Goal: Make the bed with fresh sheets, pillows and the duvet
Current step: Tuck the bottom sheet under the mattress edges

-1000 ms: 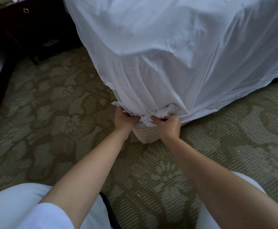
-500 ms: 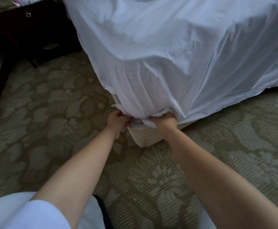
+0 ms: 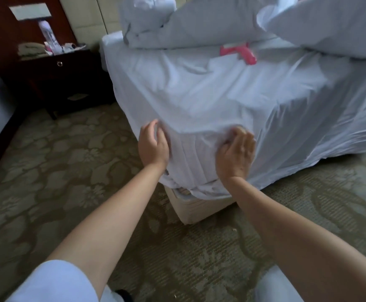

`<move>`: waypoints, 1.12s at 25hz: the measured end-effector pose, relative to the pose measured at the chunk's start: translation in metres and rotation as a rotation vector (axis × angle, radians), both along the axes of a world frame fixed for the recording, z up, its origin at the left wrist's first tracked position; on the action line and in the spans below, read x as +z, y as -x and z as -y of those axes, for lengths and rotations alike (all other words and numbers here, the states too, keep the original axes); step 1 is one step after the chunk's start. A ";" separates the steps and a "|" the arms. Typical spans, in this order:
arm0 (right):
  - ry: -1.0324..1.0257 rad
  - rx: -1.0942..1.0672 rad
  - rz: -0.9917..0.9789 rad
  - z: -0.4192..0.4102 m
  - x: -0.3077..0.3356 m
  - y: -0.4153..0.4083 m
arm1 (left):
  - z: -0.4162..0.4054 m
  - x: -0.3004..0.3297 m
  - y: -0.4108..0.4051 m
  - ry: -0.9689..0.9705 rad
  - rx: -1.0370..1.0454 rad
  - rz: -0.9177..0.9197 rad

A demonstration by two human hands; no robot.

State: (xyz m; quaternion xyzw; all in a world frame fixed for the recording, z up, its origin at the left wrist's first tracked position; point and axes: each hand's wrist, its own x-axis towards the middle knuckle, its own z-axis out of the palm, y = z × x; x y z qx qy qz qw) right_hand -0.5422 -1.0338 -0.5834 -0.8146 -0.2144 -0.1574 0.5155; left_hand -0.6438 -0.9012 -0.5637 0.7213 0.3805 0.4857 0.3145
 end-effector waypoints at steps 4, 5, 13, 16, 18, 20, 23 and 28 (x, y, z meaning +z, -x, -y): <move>0.173 0.208 0.449 -0.021 0.026 -0.002 | -0.011 0.019 -0.008 -0.252 -0.183 -0.139; 0.194 0.251 0.546 -0.024 0.024 -0.002 | -0.012 0.019 -0.009 -0.308 -0.242 -0.161; 0.394 0.250 0.724 -0.026 0.016 0.008 | -0.012 -0.002 0.003 -0.622 -0.206 -0.300; 0.350 0.380 0.686 -0.033 0.047 0.007 | -0.013 0.005 0.008 -0.470 -0.247 -0.328; 0.309 0.412 0.488 -0.053 0.070 0.011 | -0.014 0.009 0.005 -0.270 -0.258 -0.338; 0.384 0.344 0.263 -0.073 0.083 0.013 | -0.029 0.014 0.001 -0.002 -0.251 -0.319; 0.621 0.272 0.222 -0.090 0.082 0.005 | -0.068 0.012 0.002 0.259 -0.276 -0.342; 0.789 0.293 0.278 -0.110 0.076 0.000 | -0.107 0.011 -0.006 0.164 -0.352 -0.490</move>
